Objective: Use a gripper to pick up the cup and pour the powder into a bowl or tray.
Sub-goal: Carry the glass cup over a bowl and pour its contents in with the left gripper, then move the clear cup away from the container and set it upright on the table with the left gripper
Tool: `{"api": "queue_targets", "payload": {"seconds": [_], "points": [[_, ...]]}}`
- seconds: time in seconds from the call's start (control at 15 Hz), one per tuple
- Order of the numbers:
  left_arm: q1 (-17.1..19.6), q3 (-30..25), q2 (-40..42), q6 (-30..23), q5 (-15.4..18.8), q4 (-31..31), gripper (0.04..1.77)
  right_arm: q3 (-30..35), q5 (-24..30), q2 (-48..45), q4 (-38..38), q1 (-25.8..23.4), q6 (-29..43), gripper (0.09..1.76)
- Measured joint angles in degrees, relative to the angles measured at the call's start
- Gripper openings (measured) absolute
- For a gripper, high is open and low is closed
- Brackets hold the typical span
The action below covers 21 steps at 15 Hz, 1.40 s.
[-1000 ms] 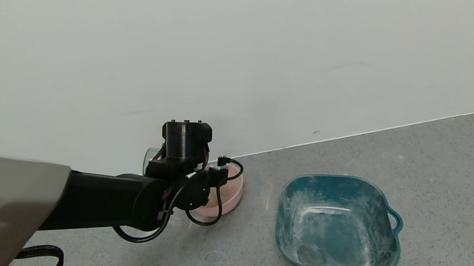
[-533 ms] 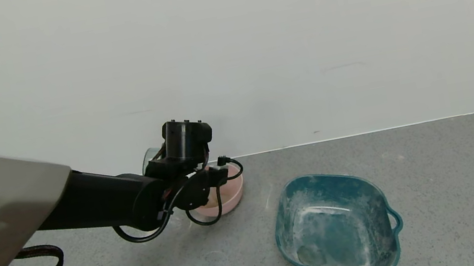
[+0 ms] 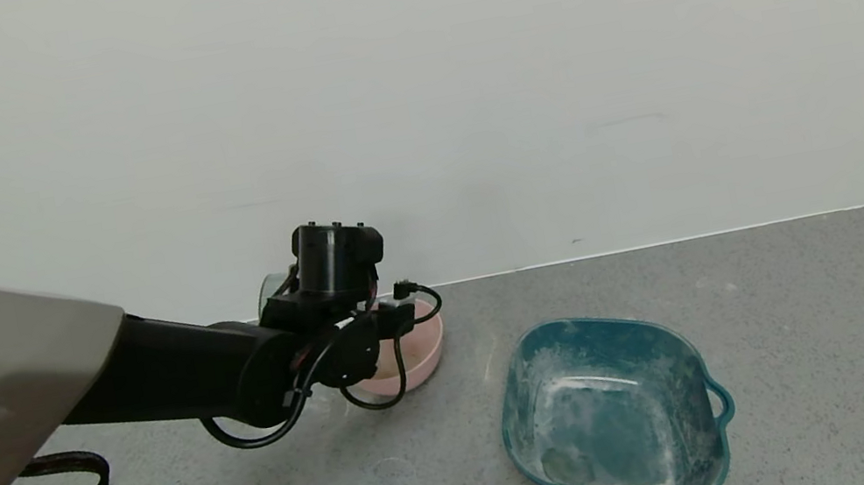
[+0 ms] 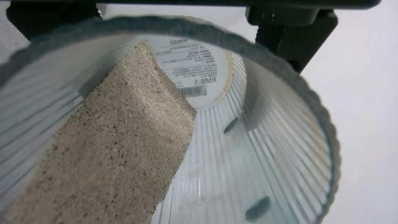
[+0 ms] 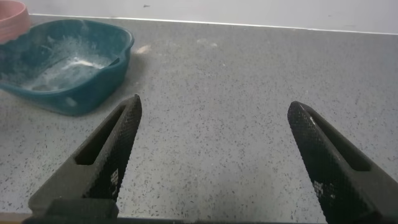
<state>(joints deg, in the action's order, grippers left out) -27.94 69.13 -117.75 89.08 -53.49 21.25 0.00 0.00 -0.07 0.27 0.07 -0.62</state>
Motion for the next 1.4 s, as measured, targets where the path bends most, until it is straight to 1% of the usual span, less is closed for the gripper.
{"api": "queue_targets", "payload": {"seconds": [0.2, 0.4, 0.6, 0.73, 0.93, 1.0, 1.2, 1.4], "points": [[0.2, -2.0, 0.7, -4.2, 0.4, 3.9, 1.3, 0.0, 0.0, 0.0, 0.0, 0.0, 0.0, 1.71], [1.2, -4.8, 1.0, -6.4, 3.3, 9.6, 1.3, 0.0, 0.0, 0.0, 0.0, 0.0, 0.0, 1.71], [1.7, -9.0, 0.9, -9.2, 4.0, 16.6, 1.3, 0.0, 0.0, 0.0, 0.0, 0.0, 0.0, 1.71], [2.1, -12.0, 1.2, -11.8, 4.8, 19.6, 1.3, 0.0, 0.0, 0.0, 0.0, 0.0, 0.0, 1.71], [2.9, -14.6, 2.5, -17.2, 5.1, 20.4, 1.3, 0.0, 0.0, 0.0, 0.0, 0.0, 0.0, 1.71], [3.1, -15.1, 3.1, -19.7, 5.7, 20.3, 1.3, 0.0, 0.0, 0.0, 0.0, 0.0, 0.0, 1.71], [4.2, -16.5, 4.9, -25.5, 8.0, 20.3, 1.3, 0.0, 0.0, 0.0, 0.0, 0.0, 0.0, 1.71], [6.8, -19.0, 6.7, -30.1, 11.8, 20.3, 1.3, 0.0, 0.0, 0.0, 0.0, 0.0, 0.0, 1.71]]}}
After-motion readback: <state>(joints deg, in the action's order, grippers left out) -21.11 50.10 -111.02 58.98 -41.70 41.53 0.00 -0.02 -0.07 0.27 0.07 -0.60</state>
